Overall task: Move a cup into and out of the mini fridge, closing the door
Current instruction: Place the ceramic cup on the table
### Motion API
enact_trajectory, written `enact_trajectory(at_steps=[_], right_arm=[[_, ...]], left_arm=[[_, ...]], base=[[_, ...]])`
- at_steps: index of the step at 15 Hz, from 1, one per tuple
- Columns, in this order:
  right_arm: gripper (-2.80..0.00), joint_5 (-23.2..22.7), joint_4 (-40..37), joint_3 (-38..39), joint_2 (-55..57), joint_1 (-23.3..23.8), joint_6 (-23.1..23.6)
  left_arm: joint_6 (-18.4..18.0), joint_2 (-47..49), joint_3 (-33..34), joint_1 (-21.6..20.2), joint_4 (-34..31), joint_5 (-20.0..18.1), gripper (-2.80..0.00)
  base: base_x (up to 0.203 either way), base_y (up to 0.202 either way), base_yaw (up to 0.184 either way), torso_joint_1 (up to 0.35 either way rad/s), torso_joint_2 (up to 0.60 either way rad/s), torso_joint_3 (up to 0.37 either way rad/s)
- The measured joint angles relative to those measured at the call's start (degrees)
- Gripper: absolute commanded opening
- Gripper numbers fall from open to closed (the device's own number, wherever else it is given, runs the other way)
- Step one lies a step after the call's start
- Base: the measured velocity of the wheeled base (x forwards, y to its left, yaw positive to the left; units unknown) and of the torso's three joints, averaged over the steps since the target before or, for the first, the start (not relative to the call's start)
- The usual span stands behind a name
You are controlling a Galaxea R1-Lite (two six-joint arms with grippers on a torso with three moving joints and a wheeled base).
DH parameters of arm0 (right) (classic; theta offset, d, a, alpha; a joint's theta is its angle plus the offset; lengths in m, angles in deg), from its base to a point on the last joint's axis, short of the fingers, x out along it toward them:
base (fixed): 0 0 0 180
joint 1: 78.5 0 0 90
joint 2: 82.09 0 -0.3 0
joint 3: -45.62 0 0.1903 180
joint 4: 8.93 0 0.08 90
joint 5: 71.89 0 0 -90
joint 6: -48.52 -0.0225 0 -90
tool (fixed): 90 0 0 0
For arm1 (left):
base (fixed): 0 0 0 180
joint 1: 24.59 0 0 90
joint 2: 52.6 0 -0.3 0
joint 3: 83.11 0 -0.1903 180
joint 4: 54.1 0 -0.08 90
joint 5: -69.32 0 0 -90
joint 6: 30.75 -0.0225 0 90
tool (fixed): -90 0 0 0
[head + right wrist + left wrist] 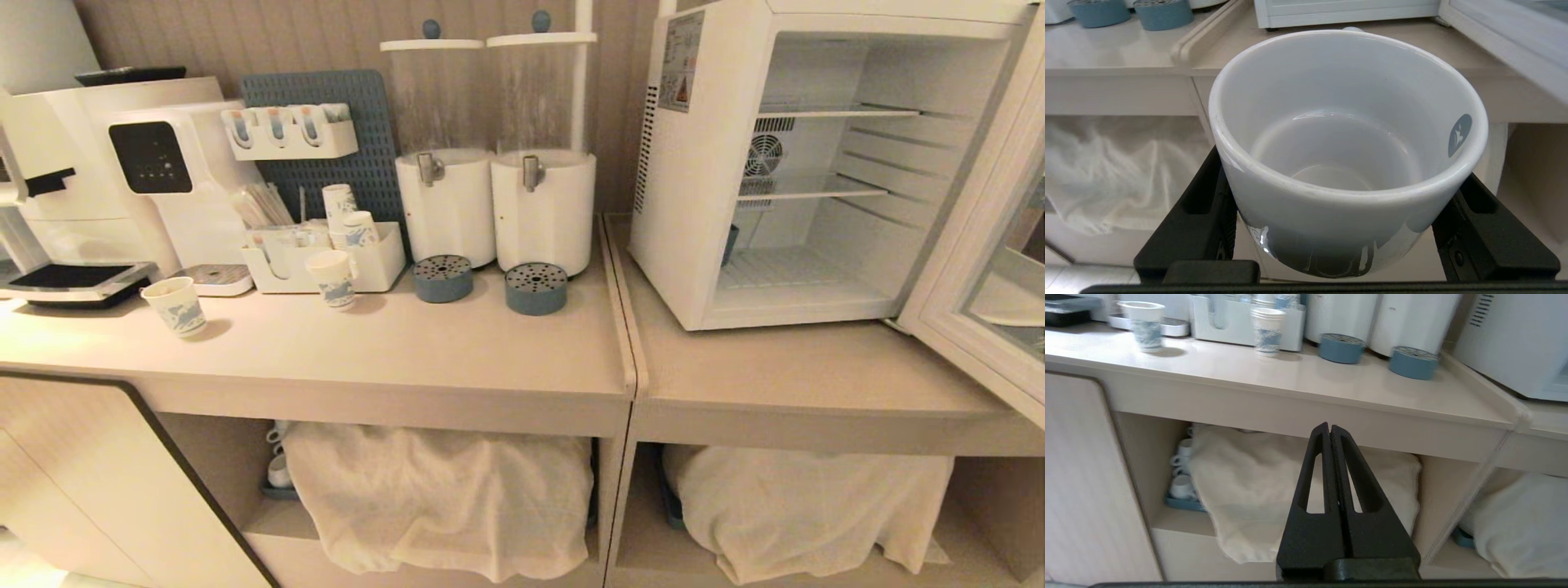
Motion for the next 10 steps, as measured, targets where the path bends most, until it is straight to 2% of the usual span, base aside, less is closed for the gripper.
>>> enact_trajectory(at_steps=[10], right_arm=[[-2.80,-0.02,-0.01,0.02,0.03,0.00,0.00]], left_arm=[[0.05,0.00,0.00,-0.02,-0.02,-0.07,-2.80]], base=[[0.000,0.193,0.000,0.003,0.00,0.002]])
